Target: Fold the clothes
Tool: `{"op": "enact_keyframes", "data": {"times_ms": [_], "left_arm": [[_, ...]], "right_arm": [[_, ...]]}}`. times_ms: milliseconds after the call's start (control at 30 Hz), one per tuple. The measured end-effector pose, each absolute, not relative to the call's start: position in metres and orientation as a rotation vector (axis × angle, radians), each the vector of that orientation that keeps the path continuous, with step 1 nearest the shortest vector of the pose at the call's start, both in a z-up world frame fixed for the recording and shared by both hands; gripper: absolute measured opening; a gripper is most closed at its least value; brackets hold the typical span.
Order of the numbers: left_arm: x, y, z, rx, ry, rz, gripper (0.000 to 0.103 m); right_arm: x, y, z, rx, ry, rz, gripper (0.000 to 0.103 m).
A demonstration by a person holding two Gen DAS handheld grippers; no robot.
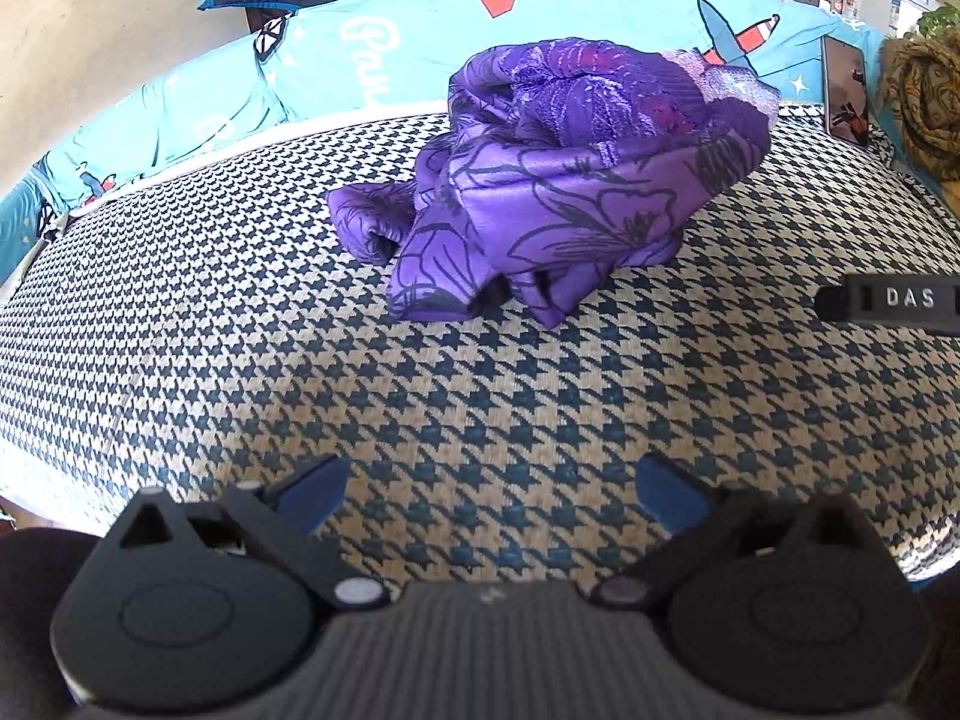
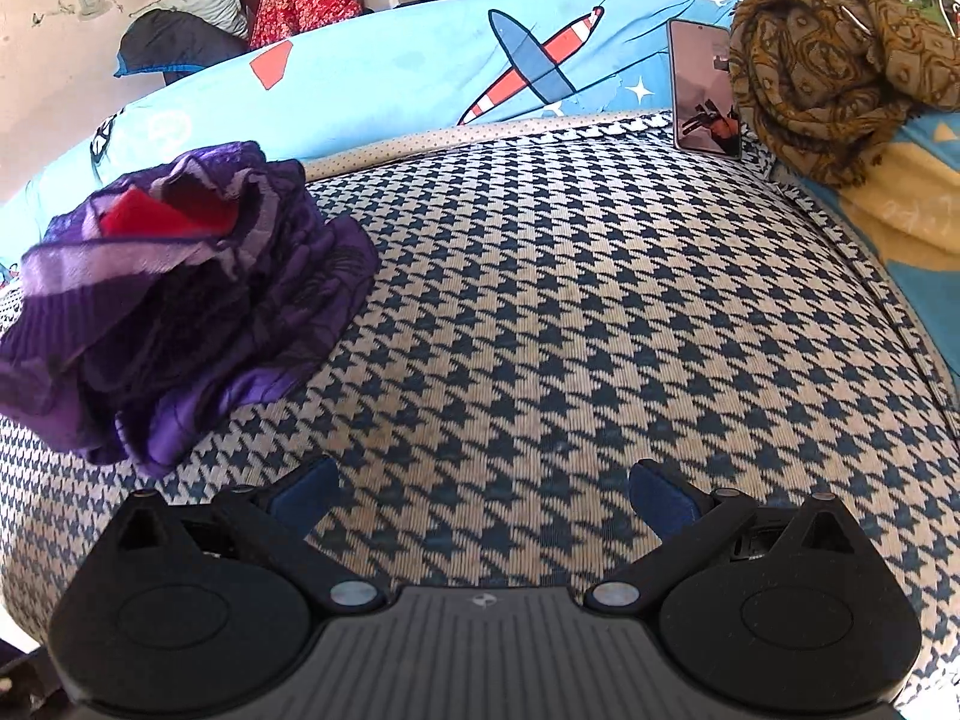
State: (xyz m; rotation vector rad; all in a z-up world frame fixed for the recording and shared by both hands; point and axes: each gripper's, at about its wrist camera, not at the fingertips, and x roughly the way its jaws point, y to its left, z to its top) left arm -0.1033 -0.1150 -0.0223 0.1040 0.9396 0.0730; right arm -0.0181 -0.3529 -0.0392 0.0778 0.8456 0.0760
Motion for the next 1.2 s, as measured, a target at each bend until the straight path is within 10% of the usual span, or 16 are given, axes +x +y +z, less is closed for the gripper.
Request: {"op": "enact_keyframes", "data": {"times_ms": [1200], "left_arm": [[-0.104,-0.113,-0.021,0.045,0.941,0.130,0.103]], "right_arm": [[-0.079,-0.321,-0.038,-0.017,0.801,0.171,0.102]]}}
